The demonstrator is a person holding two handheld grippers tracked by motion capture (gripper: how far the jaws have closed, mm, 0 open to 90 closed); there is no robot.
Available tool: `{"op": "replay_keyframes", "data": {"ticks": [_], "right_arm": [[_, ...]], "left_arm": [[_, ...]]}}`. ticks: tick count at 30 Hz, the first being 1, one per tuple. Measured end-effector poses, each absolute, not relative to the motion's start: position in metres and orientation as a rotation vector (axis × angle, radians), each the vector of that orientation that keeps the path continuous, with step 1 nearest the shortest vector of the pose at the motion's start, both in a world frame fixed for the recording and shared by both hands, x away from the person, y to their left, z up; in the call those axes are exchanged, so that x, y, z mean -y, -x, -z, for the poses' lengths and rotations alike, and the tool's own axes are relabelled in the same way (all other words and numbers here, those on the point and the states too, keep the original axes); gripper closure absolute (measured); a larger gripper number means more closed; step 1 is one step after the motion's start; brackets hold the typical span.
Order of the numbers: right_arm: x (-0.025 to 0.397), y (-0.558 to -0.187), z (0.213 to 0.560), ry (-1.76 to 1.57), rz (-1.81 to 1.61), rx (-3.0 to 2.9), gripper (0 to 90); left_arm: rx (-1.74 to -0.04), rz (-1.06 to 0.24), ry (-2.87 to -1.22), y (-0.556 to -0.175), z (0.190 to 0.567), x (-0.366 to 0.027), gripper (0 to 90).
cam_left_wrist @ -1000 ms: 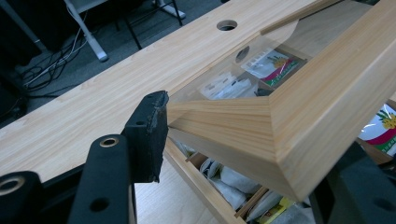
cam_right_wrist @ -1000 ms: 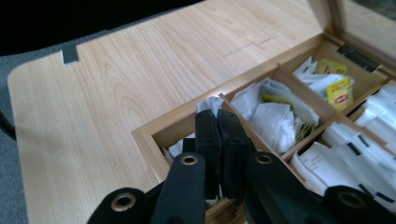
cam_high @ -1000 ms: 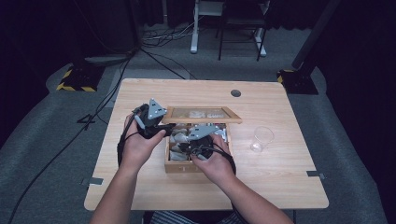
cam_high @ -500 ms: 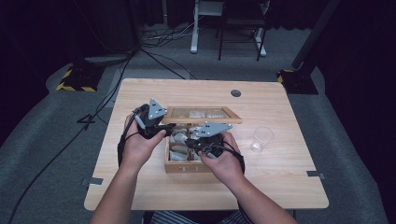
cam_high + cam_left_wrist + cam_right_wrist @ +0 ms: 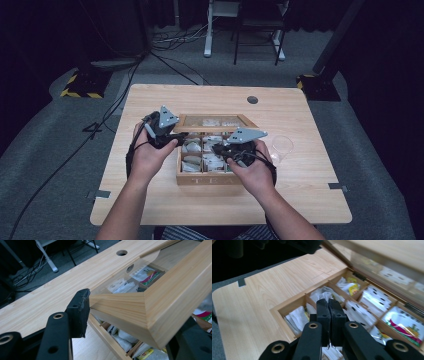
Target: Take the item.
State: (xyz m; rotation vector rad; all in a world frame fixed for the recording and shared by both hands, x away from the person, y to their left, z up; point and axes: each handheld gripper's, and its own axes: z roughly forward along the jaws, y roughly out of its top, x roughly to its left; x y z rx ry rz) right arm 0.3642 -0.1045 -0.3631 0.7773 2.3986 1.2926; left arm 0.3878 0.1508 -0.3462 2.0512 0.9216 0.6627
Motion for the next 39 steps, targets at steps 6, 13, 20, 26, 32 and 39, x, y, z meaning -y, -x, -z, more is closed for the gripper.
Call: {"op": "replay_keyframes", "data": {"ticks": [6, 13, 20, 26, 32, 39], "right_arm": [[0.120, -0.366, 0.359, -0.803, -1.273, -2.370, 88.4], [0.140, -0.368, 0.355, -0.841, -1.249, -2.332, 88.4], [0.162, -0.370, 0.351, -0.891, -1.216, -2.292, 88.3], [0.180, -0.373, 0.349, -0.932, -1.188, -2.259, 88.3], [0.195, -0.375, 0.347, -0.958, -1.173, -2.230, 88.4], [0.211, -0.378, 0.346, -1.003, -1.161, -2.197, 88.4]], "left_arm": [[-0.921, -0.664, -2.053, -0.388, 0.347, -0.150, 44.7], [-0.923, -0.660, -2.047, -0.389, 0.346, -0.150, 44.7], [-0.921, -0.659, -2.047, -0.390, 0.345, -0.151, 44.7], [-0.920, -0.657, -2.046, -0.390, 0.345, -0.151, 44.6], [-0.920, -0.656, -2.047, -0.390, 0.346, -0.151, 44.4], [-0.920, -0.659, -2.049, -0.389, 0.346, -0.151, 44.4]]}}
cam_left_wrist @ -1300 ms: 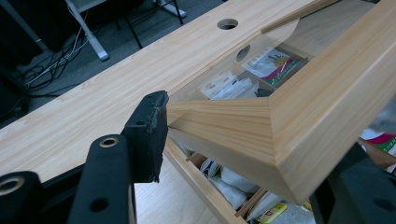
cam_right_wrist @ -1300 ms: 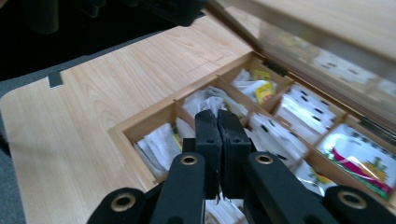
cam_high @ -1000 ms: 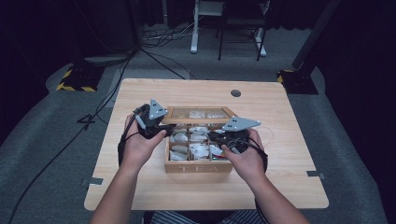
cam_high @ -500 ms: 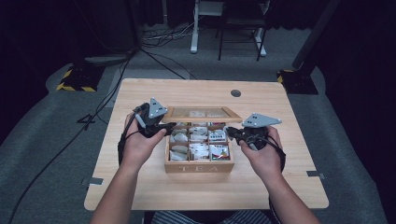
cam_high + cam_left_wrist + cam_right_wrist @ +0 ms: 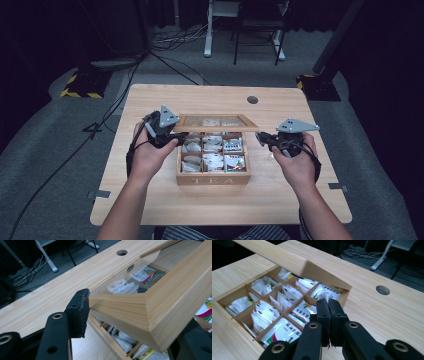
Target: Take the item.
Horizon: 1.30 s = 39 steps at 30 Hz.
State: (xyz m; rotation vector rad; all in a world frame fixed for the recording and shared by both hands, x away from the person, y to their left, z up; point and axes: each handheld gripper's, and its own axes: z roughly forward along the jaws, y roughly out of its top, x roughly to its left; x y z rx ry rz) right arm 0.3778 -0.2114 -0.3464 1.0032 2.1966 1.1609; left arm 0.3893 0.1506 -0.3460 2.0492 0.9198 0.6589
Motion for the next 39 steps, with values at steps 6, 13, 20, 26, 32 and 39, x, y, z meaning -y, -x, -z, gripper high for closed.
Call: {"op": "replay_keyframes", "data": {"ticks": [6, 13, 20, 26, 32, 39], "right_arm": [[0.228, -0.381, 0.349, -1.050, -1.146, -2.165, 88.4], [0.245, -0.387, 0.354, -1.109, -1.134, -2.125, 88.4], [0.264, -0.396, 0.363, -1.190, -1.130, -2.087, 88.3], [0.275, -0.402, 0.372, -1.244, -1.130, -2.064, 88.4], [0.280, -0.406, 0.382, -1.277, -1.121, -2.065, 88.4], [0.282, -0.402, 0.387, -1.306, -1.114, -2.073, 88.3]], "left_arm": [[-0.920, -0.656, -2.048, -0.389, 0.346, -0.151, 44.3], [-0.918, -0.655, -2.052, -0.389, 0.346, -0.151, 44.2], [-0.920, -0.654, -2.050, -0.389, 0.346, -0.151, 44.1], [-0.920, -0.654, -2.050, -0.389, 0.346, -0.151, 44.1], [-0.919, -0.653, -2.050, -0.390, 0.346, -0.151, 44.1], [-0.918, -0.654, -2.052, -0.389, 0.346, -0.151, 44.1]]}}
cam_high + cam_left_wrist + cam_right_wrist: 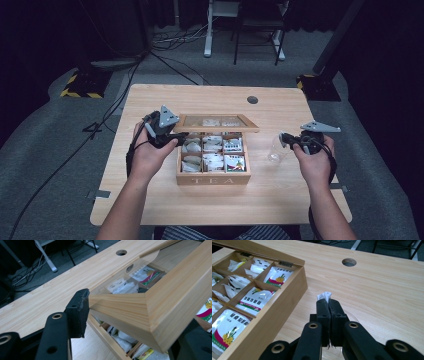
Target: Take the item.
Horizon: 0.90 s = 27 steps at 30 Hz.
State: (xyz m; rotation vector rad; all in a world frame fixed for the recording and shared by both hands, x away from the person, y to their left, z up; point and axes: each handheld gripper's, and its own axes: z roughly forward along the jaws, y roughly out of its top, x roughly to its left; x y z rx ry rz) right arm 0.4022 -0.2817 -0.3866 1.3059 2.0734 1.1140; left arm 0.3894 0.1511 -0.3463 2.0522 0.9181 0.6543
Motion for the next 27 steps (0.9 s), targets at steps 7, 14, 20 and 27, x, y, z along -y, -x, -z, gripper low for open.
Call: {"op": "replay_keyframes", "data": {"ticks": [7, 14, 20, 27], "right_arm": [[0.287, -0.402, 0.393, -1.335, -1.103, -2.081, 88.3], [0.287, -0.405, 0.404, -1.369, -1.085, -2.099, 87.5], [0.288, -0.407, 0.405, -1.347, -1.037, -2.100, 70.5], [0.291, -0.407, 0.400, -1.335, -1.035, -2.072, 63.1]], "left_arm": [[-0.919, -0.656, -2.053, -0.389, 0.346, -0.151, 44.2], [-0.920, -0.655, -2.053, -0.389, 0.347, -0.150, 43.9], [-0.919, -0.655, -2.055, -0.389, 0.347, -0.150, 43.9], [-0.921, -0.660, -2.056, -0.390, 0.346, -0.150, 43.8]]}}
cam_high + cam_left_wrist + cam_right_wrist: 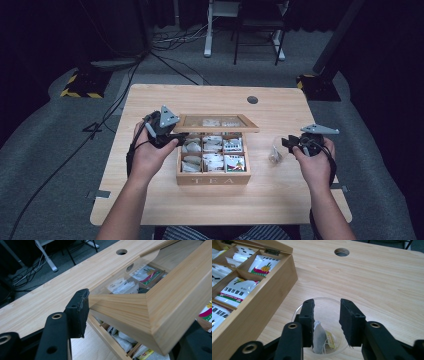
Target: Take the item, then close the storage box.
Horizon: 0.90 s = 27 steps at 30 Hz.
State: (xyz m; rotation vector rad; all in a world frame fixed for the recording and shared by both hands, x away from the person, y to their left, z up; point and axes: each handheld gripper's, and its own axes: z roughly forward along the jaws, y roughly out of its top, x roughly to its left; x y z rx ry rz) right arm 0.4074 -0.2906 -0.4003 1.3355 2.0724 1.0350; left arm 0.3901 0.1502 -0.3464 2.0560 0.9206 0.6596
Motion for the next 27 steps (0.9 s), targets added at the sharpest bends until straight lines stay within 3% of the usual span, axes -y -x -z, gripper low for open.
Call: {"op": "replay_keyframes", "data": {"ticks": [11, 27], "right_arm": [[0.312, -0.418, 0.394, -1.334, -0.999, -2.045, 48.1], [0.346, -0.417, 0.410, -1.410, -0.969, -2.035, 46.4]], "left_arm": [[-0.923, -0.647, -2.067, -0.387, 0.349, -0.150, 43.4], [-0.934, -0.632, -2.075, -0.385, 0.353, -0.150, 41.4]]}}
